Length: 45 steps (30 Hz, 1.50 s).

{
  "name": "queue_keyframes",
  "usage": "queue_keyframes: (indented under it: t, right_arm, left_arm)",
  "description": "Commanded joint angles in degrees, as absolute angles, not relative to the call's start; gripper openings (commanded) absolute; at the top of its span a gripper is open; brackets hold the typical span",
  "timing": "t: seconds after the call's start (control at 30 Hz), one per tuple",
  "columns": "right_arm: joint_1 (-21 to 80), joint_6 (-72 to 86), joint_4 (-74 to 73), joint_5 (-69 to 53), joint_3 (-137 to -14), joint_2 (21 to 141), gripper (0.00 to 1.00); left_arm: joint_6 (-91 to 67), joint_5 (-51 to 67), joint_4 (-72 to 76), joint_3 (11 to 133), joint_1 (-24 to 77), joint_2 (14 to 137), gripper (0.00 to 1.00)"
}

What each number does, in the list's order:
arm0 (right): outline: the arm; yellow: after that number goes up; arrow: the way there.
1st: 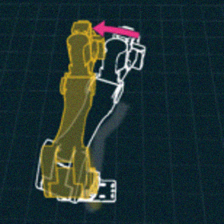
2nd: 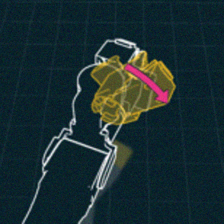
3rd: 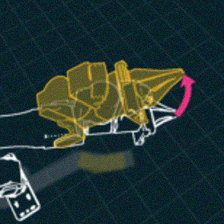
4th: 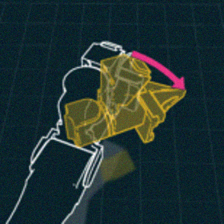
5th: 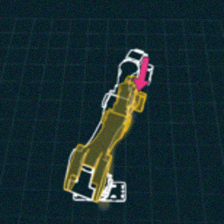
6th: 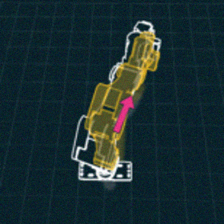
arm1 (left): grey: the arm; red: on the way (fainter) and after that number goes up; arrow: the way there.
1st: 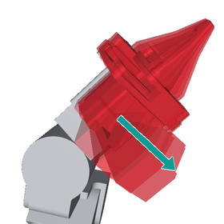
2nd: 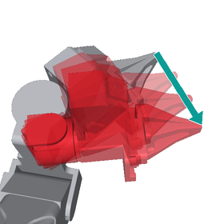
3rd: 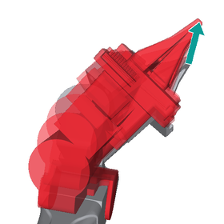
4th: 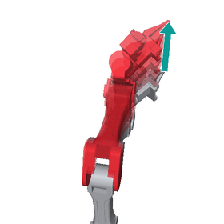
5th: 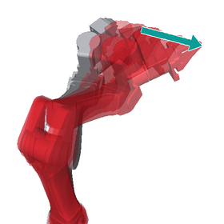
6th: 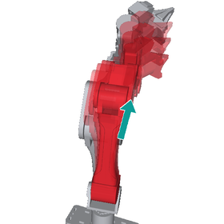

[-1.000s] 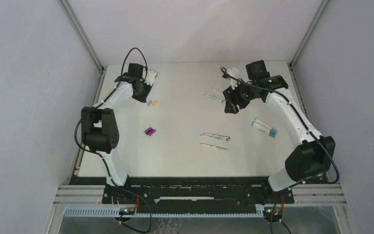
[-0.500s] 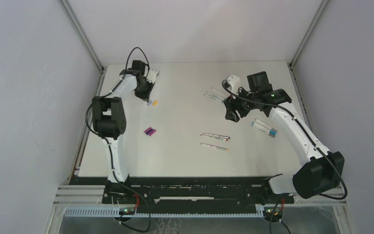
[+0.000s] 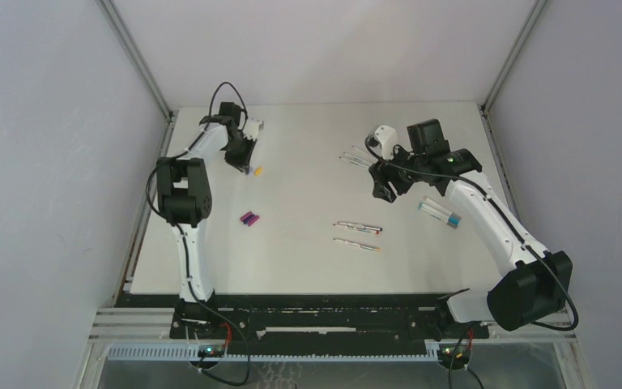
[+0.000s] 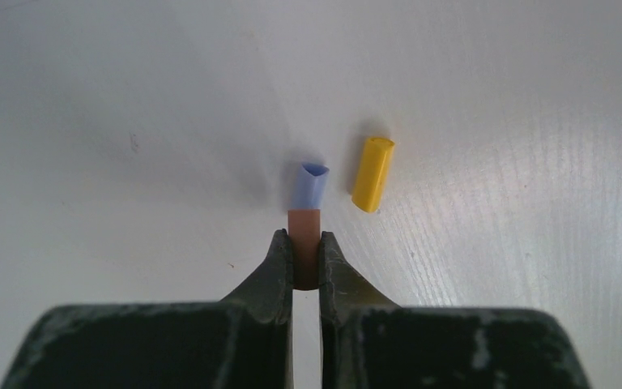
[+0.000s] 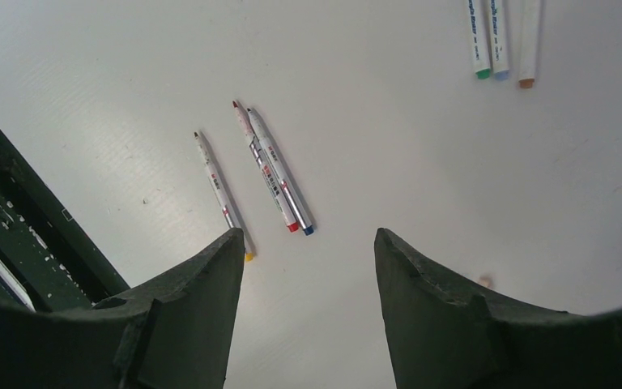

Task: Open the pen caps
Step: Place the pen cap at the center of the board.

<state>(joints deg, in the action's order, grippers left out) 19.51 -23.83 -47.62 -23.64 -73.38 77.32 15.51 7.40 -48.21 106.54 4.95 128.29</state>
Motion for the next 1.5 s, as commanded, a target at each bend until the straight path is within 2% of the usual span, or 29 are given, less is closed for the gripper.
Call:
queue_keyframes:
  t: [0.0,0.4,0.97,1.2,1.3,1.47]
  right_arm:
    - [20.04,-24.94,-45.44,-22.95,-73.19,76.95,0.59]
    - [20.3,-25.05,-45.47,-22.82,-73.2,77.18,0.59]
    - [20.46,-25.2,-45.69,-22.42,-73.21,77.65,0.6]
    - [20.39,-25.63,-45.3,-21.6,-72.68,77.43,0.61]
    - [20.37,-25.98,-45.26,-20.6,-72.64,77.61,0.62]
    - [19.86,-26.76,-45.33,-19.46,-72.48,77.87,0.62]
  left_arm:
    - [14.25,9.48,-48.76,109.84,4.35,128.67,0.09]
    - [14.34,9.67,-48.74,109.98,4.15,129.41,0.16]
    - [13.92,9.99,-48.19,108.31,3.76,126.45,0.33]
    - [13.48,10.79,-47.1,105.97,3.68,121.25,0.38]
    - [13.45,11.59,-46.04,104.06,3.64,116.85,0.46]
    - [13.65,12.5,-43.59,98.19,3.67,108.3,0.54]
